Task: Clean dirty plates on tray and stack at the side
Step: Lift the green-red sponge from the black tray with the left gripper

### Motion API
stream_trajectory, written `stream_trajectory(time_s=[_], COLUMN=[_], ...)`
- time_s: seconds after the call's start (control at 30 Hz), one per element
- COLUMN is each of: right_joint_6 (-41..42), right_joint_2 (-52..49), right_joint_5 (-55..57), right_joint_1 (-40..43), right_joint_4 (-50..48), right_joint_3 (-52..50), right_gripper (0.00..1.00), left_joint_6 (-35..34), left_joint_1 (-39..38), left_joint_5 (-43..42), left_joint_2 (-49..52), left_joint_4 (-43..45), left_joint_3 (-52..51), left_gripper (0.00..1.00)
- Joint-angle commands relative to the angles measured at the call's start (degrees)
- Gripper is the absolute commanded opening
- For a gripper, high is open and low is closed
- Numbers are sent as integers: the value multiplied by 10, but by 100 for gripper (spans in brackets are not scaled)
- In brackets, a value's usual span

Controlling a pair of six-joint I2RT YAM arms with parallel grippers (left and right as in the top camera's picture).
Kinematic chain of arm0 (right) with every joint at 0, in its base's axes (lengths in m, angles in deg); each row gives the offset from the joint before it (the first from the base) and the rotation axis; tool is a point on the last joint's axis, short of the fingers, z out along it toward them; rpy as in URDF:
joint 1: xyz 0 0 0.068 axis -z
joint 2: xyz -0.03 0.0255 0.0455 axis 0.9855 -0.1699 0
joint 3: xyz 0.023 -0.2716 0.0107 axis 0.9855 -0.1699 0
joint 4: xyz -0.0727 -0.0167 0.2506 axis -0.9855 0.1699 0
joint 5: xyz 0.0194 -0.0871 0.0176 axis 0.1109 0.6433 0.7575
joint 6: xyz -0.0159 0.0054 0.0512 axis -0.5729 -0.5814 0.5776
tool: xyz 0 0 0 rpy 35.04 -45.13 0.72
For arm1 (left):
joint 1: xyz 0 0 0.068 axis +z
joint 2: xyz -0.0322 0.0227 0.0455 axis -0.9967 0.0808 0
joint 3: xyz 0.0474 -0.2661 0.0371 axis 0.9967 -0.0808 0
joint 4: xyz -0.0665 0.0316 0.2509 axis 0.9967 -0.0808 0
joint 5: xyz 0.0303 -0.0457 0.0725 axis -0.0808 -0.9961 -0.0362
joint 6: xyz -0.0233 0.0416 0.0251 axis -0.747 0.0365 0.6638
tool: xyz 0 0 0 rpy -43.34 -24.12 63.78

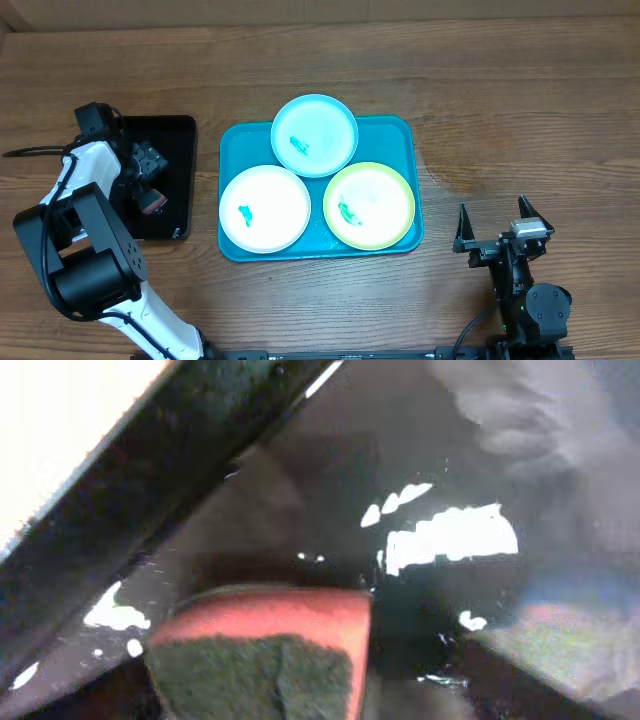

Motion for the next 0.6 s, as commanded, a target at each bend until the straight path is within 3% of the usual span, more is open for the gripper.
stream_trajectory(time_s=[0.0,0.03,0.1,0.13,0.27,0.3,0.33,0.37,0.57], right_joint_6=[0,0,0,0,0,0,0,0,0], right_joint_2=[5,5,5,5,5,5,5,5,5], right_joint_5=[4,4,4,4,4,4,4,4,4], right_joint_1=[-3,-3,-3,-3,-3,-3,-3,-3,-3], right_joint_4=[-3,-3,-3,-3,-3,-3,-3,-3,-3], right_joint_3=[-6,-6,-6,-6,-6,-6,-6,-6,-6], right_gripper=[100,100,100,100,100,100,100,100,100], left_joint_6=[-3,-3,-3,-3,-3,-3,-3,-3,-3], left_joint_1=[3,3,3,3,3,3,3,3,3], left_joint_5=[8,8,8,8,8,7,0,-5,-35], left_joint_2=[18,18,18,18,18,18,18,18,18], left_joint_4=[1,0,-2,-5,-18,-23,-35,-42,-104], left_joint_3=[-9,-9,-9,-9,-9,-9,-9,-9,-9], left_gripper=[52,35,11,4,7,27,72,96,100])
